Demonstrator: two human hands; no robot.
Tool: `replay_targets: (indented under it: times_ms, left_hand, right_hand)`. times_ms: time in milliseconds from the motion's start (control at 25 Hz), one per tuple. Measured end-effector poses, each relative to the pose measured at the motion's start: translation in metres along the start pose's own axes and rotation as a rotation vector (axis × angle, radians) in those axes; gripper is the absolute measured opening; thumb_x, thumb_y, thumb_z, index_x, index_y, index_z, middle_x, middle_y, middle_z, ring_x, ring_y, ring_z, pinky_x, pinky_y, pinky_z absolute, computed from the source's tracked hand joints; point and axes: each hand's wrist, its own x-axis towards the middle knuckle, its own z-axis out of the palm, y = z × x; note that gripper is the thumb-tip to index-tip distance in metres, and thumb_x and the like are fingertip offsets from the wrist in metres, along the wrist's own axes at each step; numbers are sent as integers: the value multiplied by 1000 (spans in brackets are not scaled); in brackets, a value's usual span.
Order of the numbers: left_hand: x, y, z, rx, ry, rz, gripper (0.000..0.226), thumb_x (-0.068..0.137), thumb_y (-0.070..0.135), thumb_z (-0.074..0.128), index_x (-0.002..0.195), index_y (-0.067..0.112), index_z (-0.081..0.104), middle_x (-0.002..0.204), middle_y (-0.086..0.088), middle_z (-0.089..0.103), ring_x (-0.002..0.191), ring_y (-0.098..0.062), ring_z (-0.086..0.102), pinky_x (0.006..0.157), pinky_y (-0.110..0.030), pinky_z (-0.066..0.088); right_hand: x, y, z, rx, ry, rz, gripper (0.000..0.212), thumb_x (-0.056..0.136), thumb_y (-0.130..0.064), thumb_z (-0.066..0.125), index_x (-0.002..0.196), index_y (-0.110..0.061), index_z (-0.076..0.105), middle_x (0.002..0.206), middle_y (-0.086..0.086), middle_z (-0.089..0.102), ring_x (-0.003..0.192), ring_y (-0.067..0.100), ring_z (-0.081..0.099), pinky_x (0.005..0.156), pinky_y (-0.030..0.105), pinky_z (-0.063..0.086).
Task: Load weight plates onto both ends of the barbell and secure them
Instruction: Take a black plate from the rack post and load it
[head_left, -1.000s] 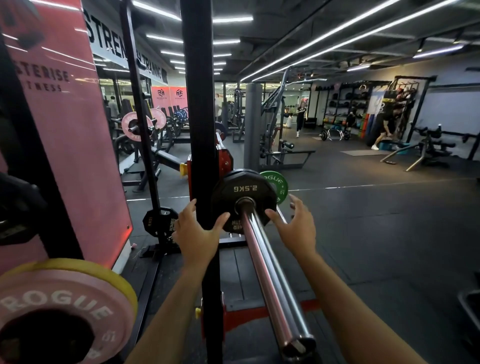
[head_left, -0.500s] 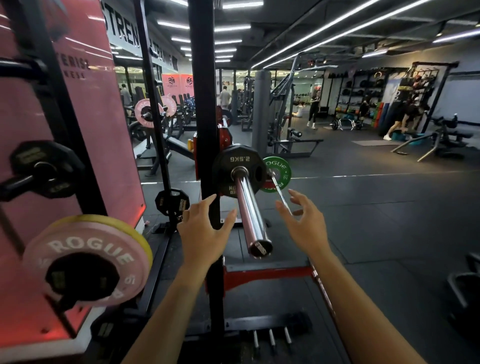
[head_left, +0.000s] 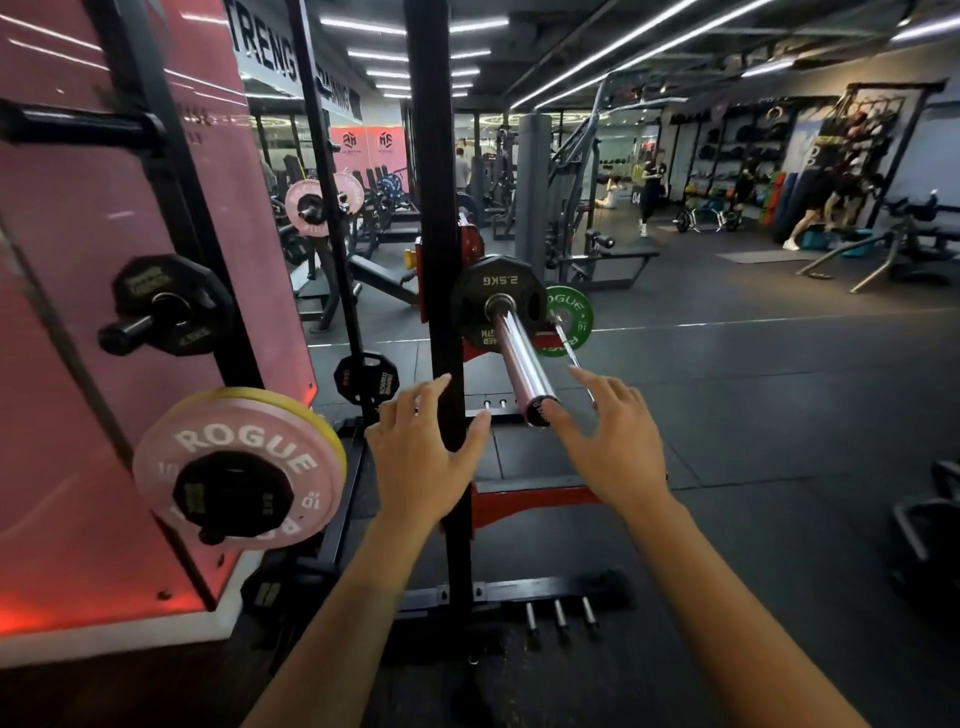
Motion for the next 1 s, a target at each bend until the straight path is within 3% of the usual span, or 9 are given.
replay_targets:
  times_ms: [160, 360, 440, 520, 600, 800, 1000]
  left_hand:
    - [-13, -49, -59, -5, 58, -9, 68, 85, 69, 42, 135, 24, 52, 134, 2, 53, 125, -23, 42, 96, -40, 33]
    - [-43, -168, -193, 115, 209, -182, 64, 85, 64, 47, 131, 20, 56, 129, -3, 58, 120, -33, 49, 99, -49, 37]
    - [-60, -204, -242, 149, 233, -228, 66, 84, 66, 46, 133, 22, 55, 130, -1, 58, 120, -29, 48, 100, -38, 32]
    - [-74, -228, -278, 180, 262, -253, 70, 83, 69, 43, 134, 24, 55, 127, -1, 59, 118, -27, 49, 91, -28, 27]
    - [-84, -252, -309, 231, 262, -298, 69, 84, 70, 43, 139, 28, 51, 131, 1, 57, 121, -24, 47, 94, -33, 29]
    - [-91, -310, -342, 321, 272, -381, 70, 87, 73, 40, 142, 31, 46, 134, 3, 54, 126, -23, 43, 100, -40, 29]
    - [-56, -348, -316, 291, 258, -390, 74, 83, 78, 30, 141, 33, 45, 129, 4, 54, 123, -22, 43, 99, -43, 30]
  right_hand:
    - [-12, -70, 36, 44, -11, -62, 57, 90, -54, 57, 136, -20, 54, 127, 2, 60, 117, 22, 52, 88, 34, 47]
    - [-45, -213, 122, 166, -120, -211, 59, 90, -55, 58, 135, -18, 55, 125, 4, 62, 116, 27, 54, 91, 41, 49]
    - [-60, -273, 158, 200, -167, -272, 59, 89, -56, 59, 133, -18, 56, 125, 7, 62, 114, 31, 55, 87, 41, 48]
    - [-74, -327, 188, 225, -211, -336, 59, 89, -60, 56, 131, -19, 57, 123, 8, 63, 112, 33, 56, 85, 43, 49]
    - [-86, -372, 213, 253, -239, -385, 59, 87, -64, 50, 129, -22, 57, 123, 7, 63, 111, 33, 57, 88, 43, 49]
    - [-92, -416, 254, 235, -267, -410, 57, 89, -59, 54, 131, -21, 56, 129, 5, 60, 118, 33, 54, 92, 39, 44]
    - [-65, -418, 290, 236, -280, -419, 56, 91, -56, 55, 134, -20, 55, 130, 4, 60, 123, 28, 50, 99, 36, 39]
